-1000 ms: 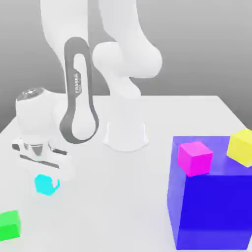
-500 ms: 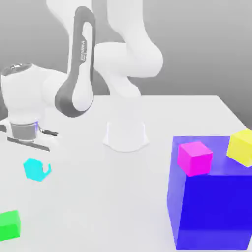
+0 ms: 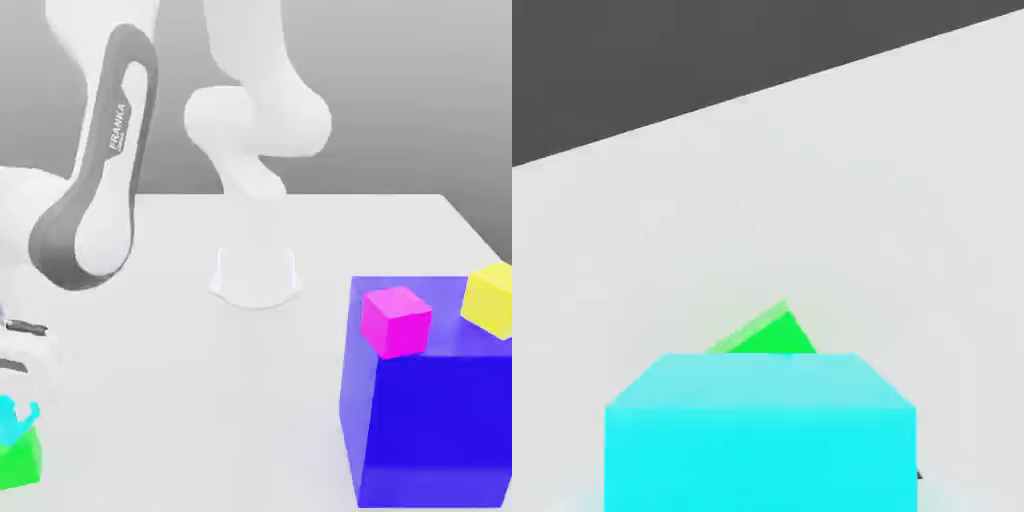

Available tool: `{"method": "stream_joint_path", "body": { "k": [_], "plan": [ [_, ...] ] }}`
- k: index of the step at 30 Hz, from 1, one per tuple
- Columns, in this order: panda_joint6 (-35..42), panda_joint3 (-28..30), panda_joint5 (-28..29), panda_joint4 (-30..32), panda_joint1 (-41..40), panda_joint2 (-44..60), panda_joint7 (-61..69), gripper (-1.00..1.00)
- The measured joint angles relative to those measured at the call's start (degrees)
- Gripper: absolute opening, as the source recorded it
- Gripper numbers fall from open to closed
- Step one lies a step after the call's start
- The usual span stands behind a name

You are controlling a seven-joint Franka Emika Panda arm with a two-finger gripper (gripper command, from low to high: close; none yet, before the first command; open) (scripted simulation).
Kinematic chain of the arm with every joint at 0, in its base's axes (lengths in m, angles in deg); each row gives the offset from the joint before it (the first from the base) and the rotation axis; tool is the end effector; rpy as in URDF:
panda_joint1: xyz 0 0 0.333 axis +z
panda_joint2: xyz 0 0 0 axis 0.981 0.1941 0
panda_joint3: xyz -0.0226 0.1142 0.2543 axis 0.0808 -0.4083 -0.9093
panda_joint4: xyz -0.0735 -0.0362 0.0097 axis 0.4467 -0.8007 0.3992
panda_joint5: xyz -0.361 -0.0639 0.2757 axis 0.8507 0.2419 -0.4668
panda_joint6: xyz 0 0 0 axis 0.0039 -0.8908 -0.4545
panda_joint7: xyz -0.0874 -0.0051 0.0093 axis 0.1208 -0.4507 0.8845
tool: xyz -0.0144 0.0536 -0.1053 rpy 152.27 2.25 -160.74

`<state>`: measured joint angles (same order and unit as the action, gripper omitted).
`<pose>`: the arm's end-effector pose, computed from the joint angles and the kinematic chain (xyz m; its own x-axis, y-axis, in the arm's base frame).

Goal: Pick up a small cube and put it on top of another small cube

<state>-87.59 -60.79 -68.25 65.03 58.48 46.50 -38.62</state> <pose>0.4457 -0.3109 0.0790 0.4653 -0.8851 -0.0007 -0.8851 -0.4653 -0.0005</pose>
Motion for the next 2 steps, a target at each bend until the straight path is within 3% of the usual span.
{"method": "stream_joint_path", "body": {
  "k": [2],
  "plan": [
    [0.0, 0.0, 0.0, 0.0, 0.0, 0.0, 0.0, 1.0]
  ]
}}
